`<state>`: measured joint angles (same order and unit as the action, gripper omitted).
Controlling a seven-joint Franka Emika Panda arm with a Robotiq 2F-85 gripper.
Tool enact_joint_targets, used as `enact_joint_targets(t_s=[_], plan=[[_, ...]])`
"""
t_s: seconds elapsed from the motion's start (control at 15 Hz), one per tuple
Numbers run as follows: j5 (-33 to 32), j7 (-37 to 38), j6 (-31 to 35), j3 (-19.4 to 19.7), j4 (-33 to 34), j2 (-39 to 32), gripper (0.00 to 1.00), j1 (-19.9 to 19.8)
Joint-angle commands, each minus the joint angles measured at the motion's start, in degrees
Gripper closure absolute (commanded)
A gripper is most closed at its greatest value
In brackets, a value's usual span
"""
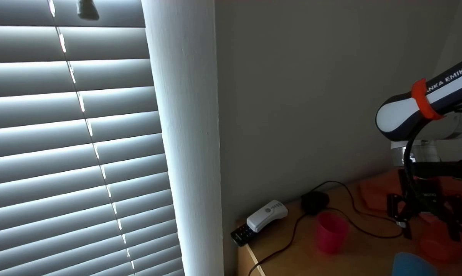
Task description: Lay the three cups on their side
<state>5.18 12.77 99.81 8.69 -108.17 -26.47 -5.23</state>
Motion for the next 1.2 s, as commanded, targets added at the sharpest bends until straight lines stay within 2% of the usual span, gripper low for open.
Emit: enact_joint_targets(t_s=[0.0,0.07,0.13,0.2,0.53,1.13], plan=[[-0.3,-1.9,8.1,-1.9,-6.9,6.0,0.00,1.2],[-0.3,-2.7,10.0,-2.5,-7.9,6.7,0.00,1.5],[-3.4,-2.9,12.0,-2.7,-8.9,7.2,0.00,2.6],[-0.8,-1.6,8.1,-2.5,-4.3,4.1,0.00,1.2],[-1.0,-1.5,8.6,-2.7,-4.4,4.2,0.00,1.3],[11.1,-16.7,11.6,-6.9,0.8,-0.2,0.00,-2.1]])
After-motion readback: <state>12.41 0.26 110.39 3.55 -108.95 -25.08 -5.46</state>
